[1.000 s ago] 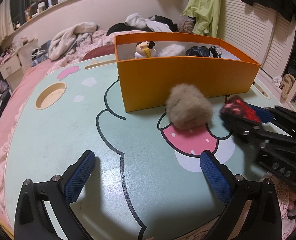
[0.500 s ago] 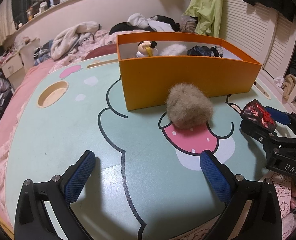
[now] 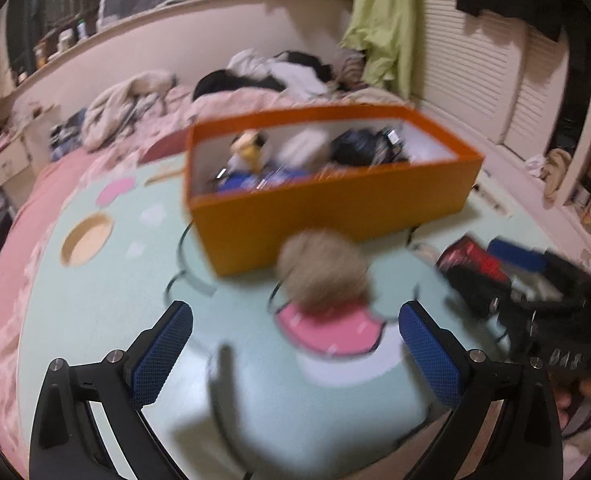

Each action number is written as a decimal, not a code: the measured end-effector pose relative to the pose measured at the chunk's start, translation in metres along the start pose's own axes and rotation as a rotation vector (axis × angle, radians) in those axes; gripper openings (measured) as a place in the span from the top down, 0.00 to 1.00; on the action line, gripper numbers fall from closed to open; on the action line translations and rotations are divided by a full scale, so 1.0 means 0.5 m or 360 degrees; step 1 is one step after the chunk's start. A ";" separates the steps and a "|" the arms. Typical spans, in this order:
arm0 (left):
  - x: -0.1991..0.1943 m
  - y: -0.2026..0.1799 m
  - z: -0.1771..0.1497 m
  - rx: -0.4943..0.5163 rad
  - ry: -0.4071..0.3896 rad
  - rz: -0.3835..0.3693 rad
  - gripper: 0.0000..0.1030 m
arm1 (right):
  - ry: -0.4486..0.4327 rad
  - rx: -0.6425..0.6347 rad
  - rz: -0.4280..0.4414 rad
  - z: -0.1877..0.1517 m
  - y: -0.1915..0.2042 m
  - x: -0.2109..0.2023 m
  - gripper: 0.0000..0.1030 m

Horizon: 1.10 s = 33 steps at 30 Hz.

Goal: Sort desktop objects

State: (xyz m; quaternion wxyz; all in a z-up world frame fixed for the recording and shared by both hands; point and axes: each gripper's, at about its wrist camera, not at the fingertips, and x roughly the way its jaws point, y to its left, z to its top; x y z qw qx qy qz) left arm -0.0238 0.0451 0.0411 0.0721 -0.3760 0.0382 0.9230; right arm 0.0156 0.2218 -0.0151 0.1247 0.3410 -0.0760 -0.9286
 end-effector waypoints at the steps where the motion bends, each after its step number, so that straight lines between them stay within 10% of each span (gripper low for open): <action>1: 0.006 -0.008 0.010 0.0018 -0.0002 -0.0003 0.00 | -0.0012 0.0025 0.0031 0.000 -0.005 -0.002 0.14; 4: 0.036 -0.016 0.039 0.0017 0.0037 0.0004 0.12 | -0.0066 0.0154 0.0044 0.003 -0.035 -0.009 0.14; 7: 0.075 -0.017 0.042 0.0030 0.0130 0.0076 0.54 | -0.0119 0.0266 0.0172 0.003 -0.059 -0.016 0.14; 12: 0.057 -0.009 0.021 0.0026 0.0094 0.0196 0.60 | -0.0125 0.0272 0.0184 0.007 -0.057 -0.016 0.14; 17: -0.003 0.014 -0.022 -0.0049 0.0017 0.0224 0.60 | -0.0114 0.0252 0.0167 0.011 -0.052 -0.015 0.14; 21: 0.020 0.049 -0.052 -0.0194 0.0111 0.0227 0.00 | -0.0003 -0.0001 0.0095 0.008 -0.004 -0.006 0.14; 27: 0.039 0.059 -0.055 -0.0242 0.0135 0.0188 0.00 | 0.0104 -0.0281 -0.0206 -0.003 0.061 0.019 0.14; 33: 0.040 0.058 -0.056 -0.0244 0.0137 0.0183 0.00 | 0.0116 -0.0303 -0.0225 -0.006 0.053 0.021 0.12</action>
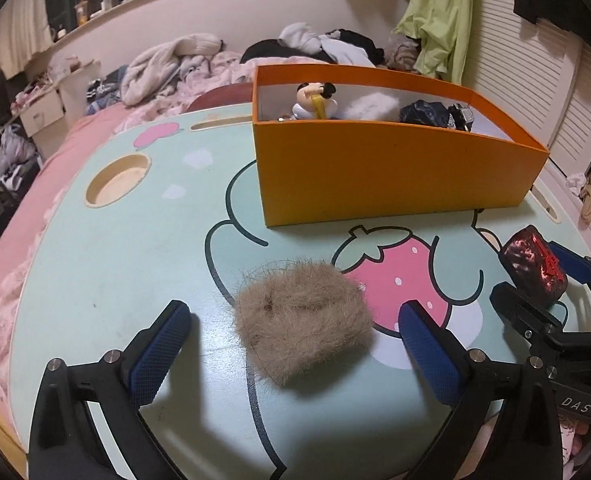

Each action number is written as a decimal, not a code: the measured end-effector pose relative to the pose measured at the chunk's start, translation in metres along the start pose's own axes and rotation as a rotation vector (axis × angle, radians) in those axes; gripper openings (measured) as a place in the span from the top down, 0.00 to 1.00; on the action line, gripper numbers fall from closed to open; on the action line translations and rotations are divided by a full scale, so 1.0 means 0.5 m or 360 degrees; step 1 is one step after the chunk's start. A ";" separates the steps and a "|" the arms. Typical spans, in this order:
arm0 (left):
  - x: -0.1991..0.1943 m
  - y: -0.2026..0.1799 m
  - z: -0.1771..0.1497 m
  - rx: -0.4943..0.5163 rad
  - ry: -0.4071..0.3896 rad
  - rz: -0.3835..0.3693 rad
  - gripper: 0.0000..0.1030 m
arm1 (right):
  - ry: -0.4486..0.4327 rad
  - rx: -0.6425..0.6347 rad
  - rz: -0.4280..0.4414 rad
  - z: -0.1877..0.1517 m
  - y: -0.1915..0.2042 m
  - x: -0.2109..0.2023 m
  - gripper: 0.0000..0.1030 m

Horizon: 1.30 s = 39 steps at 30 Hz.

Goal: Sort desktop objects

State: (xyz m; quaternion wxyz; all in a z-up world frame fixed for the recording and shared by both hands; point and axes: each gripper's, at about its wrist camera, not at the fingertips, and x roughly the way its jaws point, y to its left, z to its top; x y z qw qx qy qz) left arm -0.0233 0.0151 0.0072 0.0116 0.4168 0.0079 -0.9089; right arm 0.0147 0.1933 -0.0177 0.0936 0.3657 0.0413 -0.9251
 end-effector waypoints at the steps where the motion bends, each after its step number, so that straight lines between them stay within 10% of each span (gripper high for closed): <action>1: 0.000 0.000 0.000 0.0000 0.0000 0.0000 0.00 | 0.0001 0.0000 0.0001 -0.001 0.000 0.000 0.12; 39: 0.001 -0.004 0.004 -0.0002 0.0000 0.0003 0.00 | 0.0003 0.0003 -0.0004 -0.004 0.005 0.000 0.09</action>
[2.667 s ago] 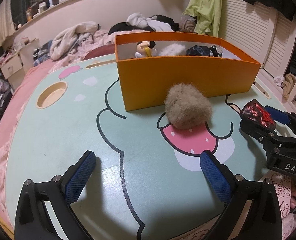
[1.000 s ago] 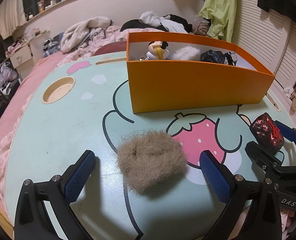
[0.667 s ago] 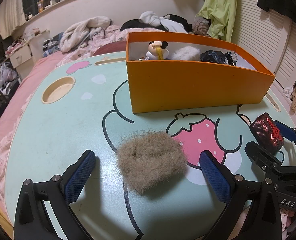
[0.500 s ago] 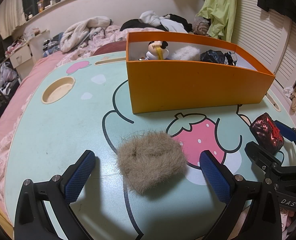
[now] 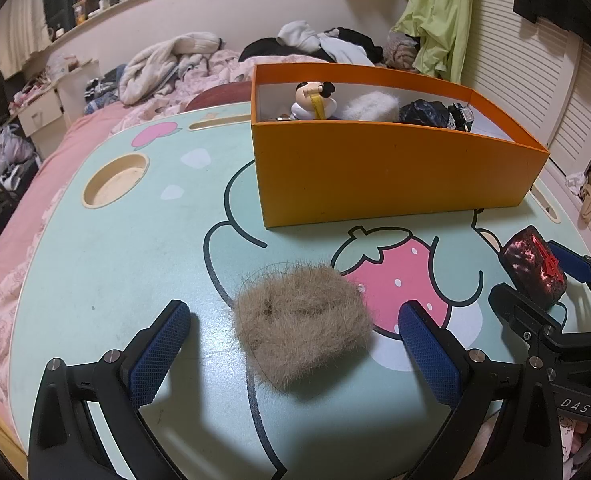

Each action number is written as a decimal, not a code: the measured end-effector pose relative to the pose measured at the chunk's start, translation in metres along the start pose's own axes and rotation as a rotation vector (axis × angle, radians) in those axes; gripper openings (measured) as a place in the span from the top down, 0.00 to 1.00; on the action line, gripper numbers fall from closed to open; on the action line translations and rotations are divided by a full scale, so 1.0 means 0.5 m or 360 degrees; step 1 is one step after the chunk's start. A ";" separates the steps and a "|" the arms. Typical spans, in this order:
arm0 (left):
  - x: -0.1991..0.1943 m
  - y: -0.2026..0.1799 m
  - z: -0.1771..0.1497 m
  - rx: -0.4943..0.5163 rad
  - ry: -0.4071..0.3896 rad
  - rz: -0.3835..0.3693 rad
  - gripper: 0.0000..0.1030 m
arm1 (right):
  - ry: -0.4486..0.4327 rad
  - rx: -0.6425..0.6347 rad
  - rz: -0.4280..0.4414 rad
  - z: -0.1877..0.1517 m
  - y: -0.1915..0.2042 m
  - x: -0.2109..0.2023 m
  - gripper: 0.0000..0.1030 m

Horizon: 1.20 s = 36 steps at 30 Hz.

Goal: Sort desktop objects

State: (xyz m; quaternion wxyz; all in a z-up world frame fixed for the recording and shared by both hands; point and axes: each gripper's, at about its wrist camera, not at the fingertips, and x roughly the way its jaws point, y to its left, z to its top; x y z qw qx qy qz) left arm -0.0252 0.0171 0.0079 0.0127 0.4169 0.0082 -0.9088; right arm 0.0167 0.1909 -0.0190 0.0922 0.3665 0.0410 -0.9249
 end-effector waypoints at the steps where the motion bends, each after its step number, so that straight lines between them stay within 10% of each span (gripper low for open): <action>1: 0.000 0.000 0.000 0.0000 0.0000 0.0000 0.00 | 0.0000 0.0000 0.0000 0.000 0.000 0.000 0.09; 15: 0.007 -0.018 -0.011 0.0029 -0.0019 -0.0018 0.04 | -0.0002 0.0000 -0.0001 -0.001 0.001 0.000 0.10; 16: 0.003 -0.022 -0.013 0.0043 -0.0037 -0.0033 0.10 | -0.0003 -0.0001 0.0003 -0.001 0.001 0.000 0.13; 17: -0.008 -0.024 -0.015 0.0059 -0.0071 -0.0044 0.47 | -0.0008 -0.0005 0.0013 -0.001 -0.001 0.003 0.21; 18: -0.022 -0.029 -0.018 0.0087 -0.0111 -0.0072 0.63 | -0.0039 -0.0024 0.0034 -0.002 0.002 -0.003 0.56; 36: -0.073 -0.013 -0.006 0.0089 -0.0274 -0.0233 0.63 | -0.0184 -0.0087 0.0119 0.013 0.041 -0.042 0.61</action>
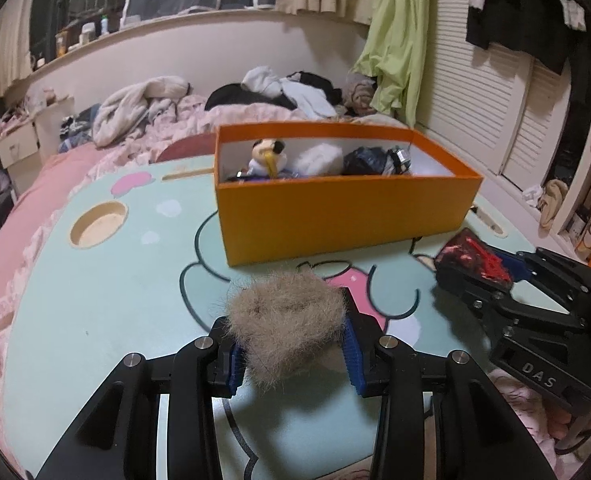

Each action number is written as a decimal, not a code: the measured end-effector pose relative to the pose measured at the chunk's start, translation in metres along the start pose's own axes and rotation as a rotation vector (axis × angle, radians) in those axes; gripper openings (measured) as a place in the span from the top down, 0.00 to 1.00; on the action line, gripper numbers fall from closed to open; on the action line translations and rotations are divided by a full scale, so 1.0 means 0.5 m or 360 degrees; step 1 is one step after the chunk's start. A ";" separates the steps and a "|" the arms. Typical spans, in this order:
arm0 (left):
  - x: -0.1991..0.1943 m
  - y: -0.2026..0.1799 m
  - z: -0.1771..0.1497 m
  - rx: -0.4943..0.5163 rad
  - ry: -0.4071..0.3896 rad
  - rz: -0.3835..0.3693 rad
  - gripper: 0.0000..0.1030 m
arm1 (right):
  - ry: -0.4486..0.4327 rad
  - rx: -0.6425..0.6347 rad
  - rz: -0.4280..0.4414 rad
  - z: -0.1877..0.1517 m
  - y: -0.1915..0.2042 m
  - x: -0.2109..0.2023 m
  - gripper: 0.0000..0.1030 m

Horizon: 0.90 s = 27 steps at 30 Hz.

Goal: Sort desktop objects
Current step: 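Grasp the grey fur pompom with the left gripper while the right gripper grasps the red-cross block, then drop the pompom into the orange box with the left gripper while the right gripper drops the block in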

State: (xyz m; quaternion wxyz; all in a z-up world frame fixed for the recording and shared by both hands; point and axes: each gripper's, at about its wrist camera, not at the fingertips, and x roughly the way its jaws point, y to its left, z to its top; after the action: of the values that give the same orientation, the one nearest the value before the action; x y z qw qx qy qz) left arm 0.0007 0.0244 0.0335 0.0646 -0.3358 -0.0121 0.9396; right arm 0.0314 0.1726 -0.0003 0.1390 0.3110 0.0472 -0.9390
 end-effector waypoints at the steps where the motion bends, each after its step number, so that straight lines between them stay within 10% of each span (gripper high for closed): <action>1: -0.006 -0.002 0.007 0.0009 -0.0016 -0.0012 0.63 | -0.0006 -0.0002 0.0005 0.005 -0.001 -0.001 0.61; 16: 0.029 0.037 0.259 -0.0064 -0.0202 -0.0091 0.62 | -0.0139 0.0099 0.0040 0.217 -0.057 0.059 0.61; 19: 0.097 0.058 0.271 -0.0148 -0.0109 -0.0140 0.24 | -0.0030 0.0273 0.0177 0.254 -0.096 0.127 0.54; 22: 0.135 0.083 0.245 -0.0251 -0.0014 -0.0222 0.21 | 0.0200 0.0517 0.0288 0.239 -0.141 0.191 0.46; 27: 0.065 0.092 0.206 -0.0289 -0.0163 -0.0240 0.18 | -0.0053 0.0626 0.0283 0.211 -0.172 0.115 0.26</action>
State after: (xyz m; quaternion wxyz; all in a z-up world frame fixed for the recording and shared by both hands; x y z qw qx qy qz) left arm -0.0946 -0.0151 0.0899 0.1038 -0.2900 -0.1255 0.9431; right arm -0.0980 0.2233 0.0501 0.1587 0.3195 -0.1670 -0.9192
